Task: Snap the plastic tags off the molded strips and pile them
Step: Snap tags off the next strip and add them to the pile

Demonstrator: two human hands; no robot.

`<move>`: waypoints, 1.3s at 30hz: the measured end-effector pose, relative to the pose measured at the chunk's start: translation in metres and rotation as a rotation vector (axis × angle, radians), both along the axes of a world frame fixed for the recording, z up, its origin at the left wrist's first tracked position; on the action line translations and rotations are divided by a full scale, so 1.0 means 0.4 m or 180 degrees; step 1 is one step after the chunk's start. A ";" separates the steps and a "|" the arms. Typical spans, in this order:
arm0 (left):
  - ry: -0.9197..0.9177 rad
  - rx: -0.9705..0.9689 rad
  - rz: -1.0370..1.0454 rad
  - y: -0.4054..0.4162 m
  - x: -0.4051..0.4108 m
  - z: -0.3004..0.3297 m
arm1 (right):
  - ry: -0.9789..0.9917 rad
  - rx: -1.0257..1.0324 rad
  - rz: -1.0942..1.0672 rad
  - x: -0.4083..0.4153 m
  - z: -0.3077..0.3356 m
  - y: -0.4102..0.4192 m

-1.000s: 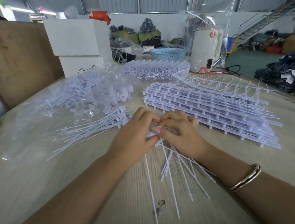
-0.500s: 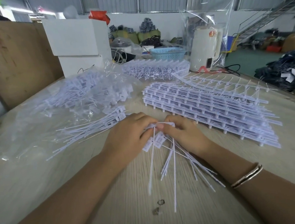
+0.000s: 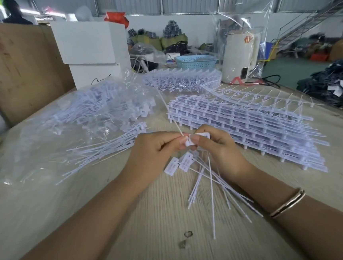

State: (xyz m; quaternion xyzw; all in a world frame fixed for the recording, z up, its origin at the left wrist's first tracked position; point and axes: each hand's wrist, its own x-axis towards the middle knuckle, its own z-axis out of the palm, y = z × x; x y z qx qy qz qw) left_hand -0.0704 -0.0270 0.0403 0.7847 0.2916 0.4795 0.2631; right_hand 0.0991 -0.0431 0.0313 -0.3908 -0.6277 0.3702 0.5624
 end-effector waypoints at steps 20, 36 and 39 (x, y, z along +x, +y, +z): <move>0.1301 0.0903 0.0651 0.058 -0.016 -0.047 | -0.1582 -0.0021 -0.0960 0.017 -0.018 0.039; 0.2669 -0.0092 0.1704 -0.007 -0.022 0.008 | -0.3335 -0.1479 -0.1121 0.136 0.089 -0.024; 0.2913 -0.0211 0.1391 -0.026 0.005 -0.005 | -0.3146 -0.1769 -0.0486 0.109 0.083 -0.033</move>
